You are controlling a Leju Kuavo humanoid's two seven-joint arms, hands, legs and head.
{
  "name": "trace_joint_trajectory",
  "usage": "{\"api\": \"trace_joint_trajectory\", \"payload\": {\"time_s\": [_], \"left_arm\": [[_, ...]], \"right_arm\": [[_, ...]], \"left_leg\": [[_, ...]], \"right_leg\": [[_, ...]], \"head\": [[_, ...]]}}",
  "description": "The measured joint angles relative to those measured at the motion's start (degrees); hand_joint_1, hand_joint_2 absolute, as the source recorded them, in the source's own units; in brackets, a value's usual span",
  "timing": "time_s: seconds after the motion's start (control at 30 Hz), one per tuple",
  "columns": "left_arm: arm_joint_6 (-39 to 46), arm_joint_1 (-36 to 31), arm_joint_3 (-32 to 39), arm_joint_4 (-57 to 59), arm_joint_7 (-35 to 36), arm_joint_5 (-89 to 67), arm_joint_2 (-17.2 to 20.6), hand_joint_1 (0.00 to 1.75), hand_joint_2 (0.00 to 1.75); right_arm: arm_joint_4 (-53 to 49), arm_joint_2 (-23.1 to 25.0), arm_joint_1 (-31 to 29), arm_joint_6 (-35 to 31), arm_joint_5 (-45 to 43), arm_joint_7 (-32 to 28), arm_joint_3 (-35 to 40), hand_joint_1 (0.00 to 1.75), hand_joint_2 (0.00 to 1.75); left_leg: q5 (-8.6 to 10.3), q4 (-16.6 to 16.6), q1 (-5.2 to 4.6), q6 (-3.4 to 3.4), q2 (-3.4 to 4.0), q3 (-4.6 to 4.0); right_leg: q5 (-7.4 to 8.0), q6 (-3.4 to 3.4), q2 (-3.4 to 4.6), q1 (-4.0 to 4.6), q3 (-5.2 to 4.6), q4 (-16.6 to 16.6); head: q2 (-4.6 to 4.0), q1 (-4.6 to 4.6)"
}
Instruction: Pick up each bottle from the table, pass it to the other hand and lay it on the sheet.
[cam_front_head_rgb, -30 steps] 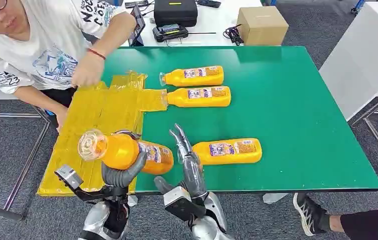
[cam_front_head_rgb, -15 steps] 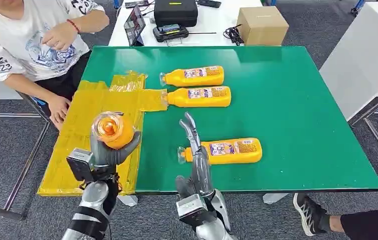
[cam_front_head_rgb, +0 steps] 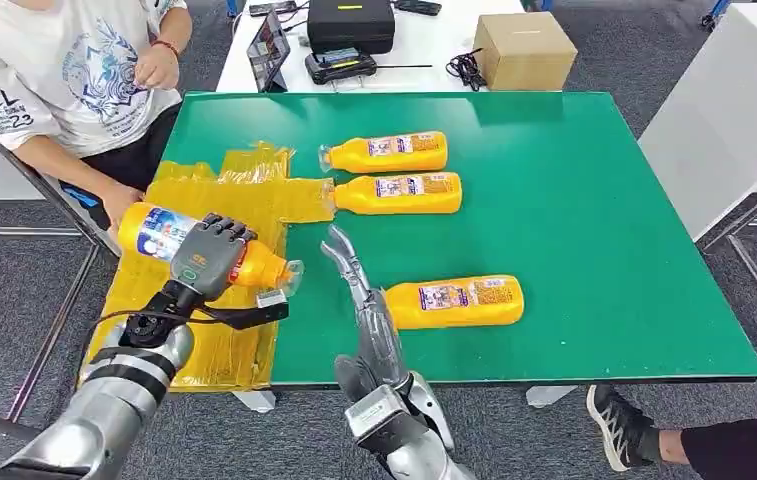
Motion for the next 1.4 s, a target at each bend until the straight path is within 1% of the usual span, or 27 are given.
{"api": "trace_joint_trajectory", "payload": {"time_s": [0.13, 0.2, 0.3, 0.4, 0.53, 0.63, 0.73, 0.83, 1.17, 1.3, 1.33, 1.37, 1.4], "left_arm": [[-0.6, -1.9, -0.8, 4.1, 0.5, -0.8, 2.0, 1.75, 1.75], [-2.8, -2.5, -0.8, 5.5, 0.0, -0.1, 2.6, 1.75, 1.75], [-5.0, -3.1, -0.8, 7.1, -0.6, 0.6, 3.1, 1.75, 1.75], [-4.9, -3.4, -0.8, 8.1, -0.3, 1.3, 3.4, 1.75, 1.75], [-6.0, -3.8, -0.5, 8.8, -1.7, 3.5, 3.5, 1.75, 1.75], [-10.4, -4.1, 0.3, 9.2, -4.3, 7.2, 3.4, 1.75, 1.75], [-16.6, -4.3, 2.3, 9.4, -7.7, 12.6, 3.2, 1.75, 1.75], [-19.3, -4.3, 3.7, 9.4, -8.9, 15.1, 2.9, 1.75, 1.75], [-19.8, -4.2, 3.8, 9.7, -8.6, 15.4, 2.9, 1.75, 1.75], [-19.1, -4.1, 3.8, 10.0, -6.7, 13.5, 2.9, 1.75, 1.75], [-18.5, -4.0, 3.7, 10.2, -6.0, 12.5, 2.9, 0.84, 1.75], [-18.3, -3.9, 3.5, 10.4, -5.7, 12.0, 2.9, 0.0, 1.75], [-18.3, -3.8, 3.5, 10.5, -5.4, 11.5, 2.9, 0.0, 1.75]], "right_arm": [[-0.1, 0.0, 0.0, 0.5, 0.0, 0.1, 0.0, 0.0, 0.0], [-0.1, 0.0, 0.0, 0.9, 0.1, 0.1, 0.0, 0.0, 0.0], [-0.1, 0.1, 0.0, 1.5, 0.2, 0.1, 0.0, 0.0, 0.0], [0.0, 0.1, -0.1, 1.8, 0.4, 0.1, 0.1, 0.0, 0.0], [0.2, 0.1, -0.3, 2.2, 0.3, 0.1, 0.2, 0.0, 0.0], [0.4, 0.1, -0.4, 2.6, 0.2, 0.1, 0.3, 0.0, 0.0], [0.7, 0.1, -0.4, 3.1, 0.1, 0.5, 0.3, 0.0, 0.0], [1.1, 0.2, -0.5, 3.6, 0.2, 0.5, 0.3, 0.0, 0.0], [2.2, 0.2, -0.8, 4.1, 0.2, 0.5, 0.5, 0.0, 0.0], [2.5, 0.2, -0.9, 4.5, 0.2, 0.6, 0.6, 0.0, 0.0], [2.6, 0.2, -1.0, 4.6, 0.2, 0.7, 0.6, 0.0, 0.0], [2.7, 0.2, -1.0, 4.7, 0.2, 0.7, 0.6, 0.0, 0.0], [2.8, 0.2, -1.0, 4.8, 0.2, 0.7, 0.7, 0.0, 0.0]], "left_leg": [[0.0, 0.0, 0.0, 0.0, -0.12, -0.04], [0.0, 0.0, 0.0, 0.0, -0.12, -0.06], [-0.01, 0.0, -0.01, 0.0, -0.12, -0.07], [-0.01, 0.0, -0.01, 0.0, -0.12, -0.07], [0.0, 0.0, 0.0, 0.0, -0.12, -0.06], [0.0, 0.0, 0.01, 0.0, -0.1, -0.05], [0.0, 0.0, 0.01, 0.0, -0.1, -0.05], [0.0, 0.0, 0.0, 0.0, -0.12, -0.06], [0.0, 0.0, 0.0, 0.0, -0.12, -0.07], [0.0, 0.0, 0.0, 0.0, -0.12, -0.07], [0.0, 0.0, 0.0, 0.0, -0.12, -0.07], [0.0, 0.0, 0.0, 0.0, -0.12, -0.07], [0.0, 0.0, 0.0, 0.0, -0.12, -0.07]], "right_leg": [[-0.02, 0.0, -0.04, 0.0, 0.0, 0.0], [-0.02, 0.0, -0.03, -0.01, -0.01, 0.0], [-0.02, 0.0, -0.03, -0.02, -0.01, 0.0], [-0.01, 0.0, -0.03, -0.02, -0.01, 0.0], [-0.01, 0.0, -0.03, 0.0, -0.01, 0.0], [-0.01, 0.0, -0.02, 0.0, -0.01, 0.0], [-0.01, 0.0, -0.02, 0.0, -0.02, 0.0], [-0.01, 0.0, -0.03, 0.0, -0.02, 0.0], [-0.01, 0.0, -0.03, 0.0, -0.02, 0.0], [-0.01, 0.0, -0.03, 0.0, -0.02, 0.0], [-0.01, 0.0, -0.03, 0.0, -0.02, 0.0], [-0.01, 0.0, -0.03, 0.0, -0.02, 0.0], [-0.01, 0.0, -0.03, 0.0, -0.02, 0.0]], "head": [[0.0, 0.02], [0.0, 0.02], [0.0, 0.02], [0.0, 0.02], [0.0, 0.04], [0.0, 0.02], [0.0, 0.02], [0.0, 0.04], [0.0, 0.04], [0.0, 0.02], [0.0, 0.04], [0.0, 0.02], [0.0, 0.04]]}}
